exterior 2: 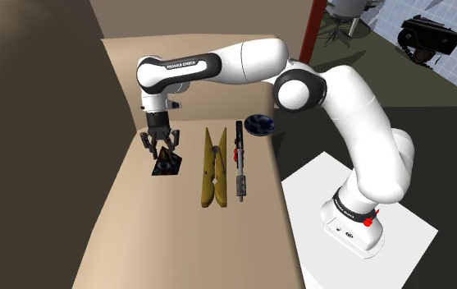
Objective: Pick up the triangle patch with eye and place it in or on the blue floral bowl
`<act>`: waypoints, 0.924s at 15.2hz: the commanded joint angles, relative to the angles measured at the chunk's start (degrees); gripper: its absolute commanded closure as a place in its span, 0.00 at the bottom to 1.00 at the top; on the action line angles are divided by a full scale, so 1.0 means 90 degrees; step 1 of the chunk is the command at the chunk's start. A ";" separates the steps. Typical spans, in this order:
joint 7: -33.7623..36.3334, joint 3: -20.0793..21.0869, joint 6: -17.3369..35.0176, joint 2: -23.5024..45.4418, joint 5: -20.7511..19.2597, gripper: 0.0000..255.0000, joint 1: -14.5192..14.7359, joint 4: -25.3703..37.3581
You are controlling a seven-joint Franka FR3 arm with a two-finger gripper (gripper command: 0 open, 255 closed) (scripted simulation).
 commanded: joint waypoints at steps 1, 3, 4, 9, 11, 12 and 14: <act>0.0046 0.0012 -0.0132 -0.0053 0.0008 1.00 -0.0007 0.0089; 0.0100 0.0024 -0.0262 -0.0088 0.0014 1.00 -0.0004 0.0197; 0.0127 0.0030 -0.0329 -0.0103 0.0016 1.00 -0.0001 0.0256; 0.0273 0.0058 -0.0682 -0.0147 0.0026 1.00 0.0020 0.0599; 0.0336 0.0069 -0.0834 -0.0149 0.0028 1.00 0.0034 0.0765; 0.0369 0.0074 -0.0913 -0.0145 0.0028 1.00 0.0043 0.0854; 0.0437 0.0085 -0.1076 -0.0130 0.0028 1.00 0.0063 0.1050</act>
